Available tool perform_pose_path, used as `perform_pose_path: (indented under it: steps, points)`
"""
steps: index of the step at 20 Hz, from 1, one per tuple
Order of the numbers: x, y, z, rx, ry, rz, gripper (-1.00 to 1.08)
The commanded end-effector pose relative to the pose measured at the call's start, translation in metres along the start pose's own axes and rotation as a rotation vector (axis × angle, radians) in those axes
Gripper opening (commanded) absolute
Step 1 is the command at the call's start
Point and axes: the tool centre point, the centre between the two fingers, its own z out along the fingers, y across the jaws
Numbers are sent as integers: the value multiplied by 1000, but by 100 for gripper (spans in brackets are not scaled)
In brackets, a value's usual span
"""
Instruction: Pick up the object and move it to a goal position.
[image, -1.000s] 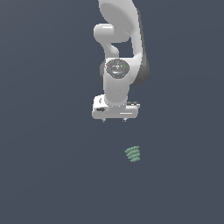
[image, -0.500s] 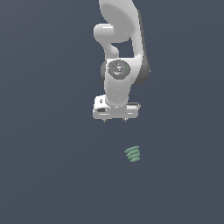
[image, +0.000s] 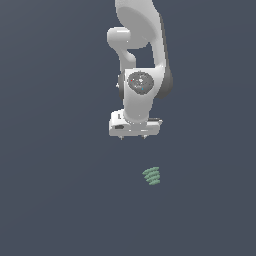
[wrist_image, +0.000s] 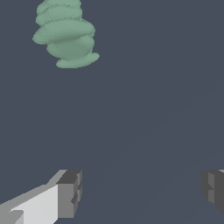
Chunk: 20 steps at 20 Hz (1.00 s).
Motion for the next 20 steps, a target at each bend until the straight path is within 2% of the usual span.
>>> perform_pose_path:
  steps: [1, 10, 20]
  points:
    - [1, 0, 0, 1, 1, 9, 100]
    - [14, -3, 1, 6, 5, 114, 100]
    - [42, -12, 3, 18, 15, 349, 100]
